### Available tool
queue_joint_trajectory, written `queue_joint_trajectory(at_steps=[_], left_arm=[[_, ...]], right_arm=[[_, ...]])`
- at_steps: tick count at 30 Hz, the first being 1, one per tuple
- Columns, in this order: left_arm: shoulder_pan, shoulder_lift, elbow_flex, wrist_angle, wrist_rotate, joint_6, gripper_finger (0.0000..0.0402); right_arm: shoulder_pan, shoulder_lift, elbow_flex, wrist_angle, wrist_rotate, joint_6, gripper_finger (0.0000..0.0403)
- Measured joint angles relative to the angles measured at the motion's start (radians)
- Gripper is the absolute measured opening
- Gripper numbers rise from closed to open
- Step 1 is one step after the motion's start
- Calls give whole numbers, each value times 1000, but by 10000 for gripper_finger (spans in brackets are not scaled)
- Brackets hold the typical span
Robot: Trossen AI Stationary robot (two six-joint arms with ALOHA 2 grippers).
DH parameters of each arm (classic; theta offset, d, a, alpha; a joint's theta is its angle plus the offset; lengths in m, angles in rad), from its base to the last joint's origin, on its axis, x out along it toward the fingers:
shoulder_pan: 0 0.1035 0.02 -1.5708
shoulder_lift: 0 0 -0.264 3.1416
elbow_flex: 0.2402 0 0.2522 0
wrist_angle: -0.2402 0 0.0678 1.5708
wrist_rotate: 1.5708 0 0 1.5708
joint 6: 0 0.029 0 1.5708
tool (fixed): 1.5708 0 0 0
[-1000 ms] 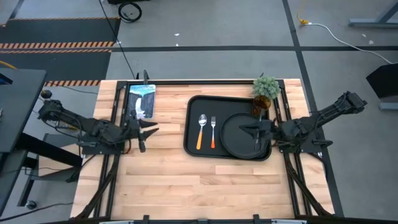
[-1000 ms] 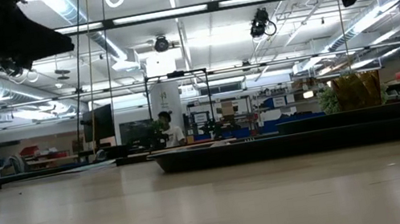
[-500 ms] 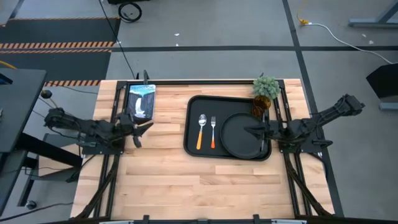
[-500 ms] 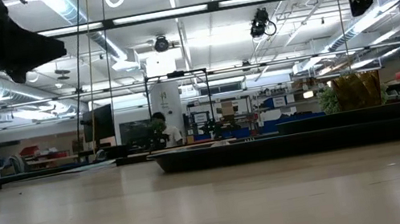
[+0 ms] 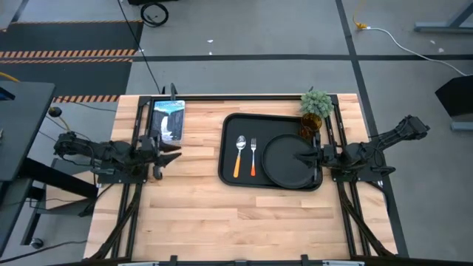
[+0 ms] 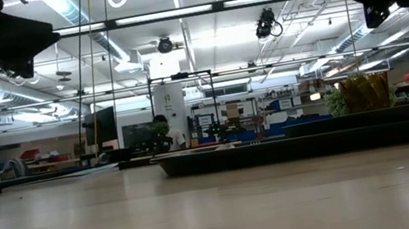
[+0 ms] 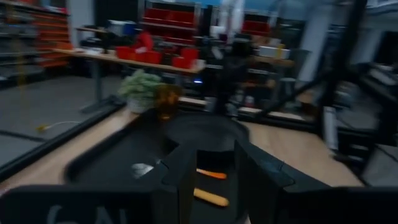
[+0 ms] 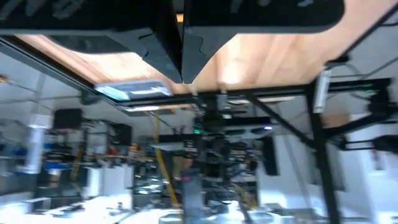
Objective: Pick and place plate/cup/fork/spoon on tray
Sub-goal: Return to Home Position
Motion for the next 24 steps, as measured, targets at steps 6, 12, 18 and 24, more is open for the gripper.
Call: queue_joint_trajectory(at_steps=[6,12,18,24], left_arm=[[0,0,-17,46,92,-1,116],[2,0,-143,192,85,0,116],[15,-2,-140,256,74,78,116],[15,0,-141,258,74,99,116]], right_arm=[[0,-2,0,3,-86,-11,10],[0,-1,0,-4,-85,4,10],[0,-1,0,-15,-82,16,10],[1,1,0,-18,-84,28,10]])
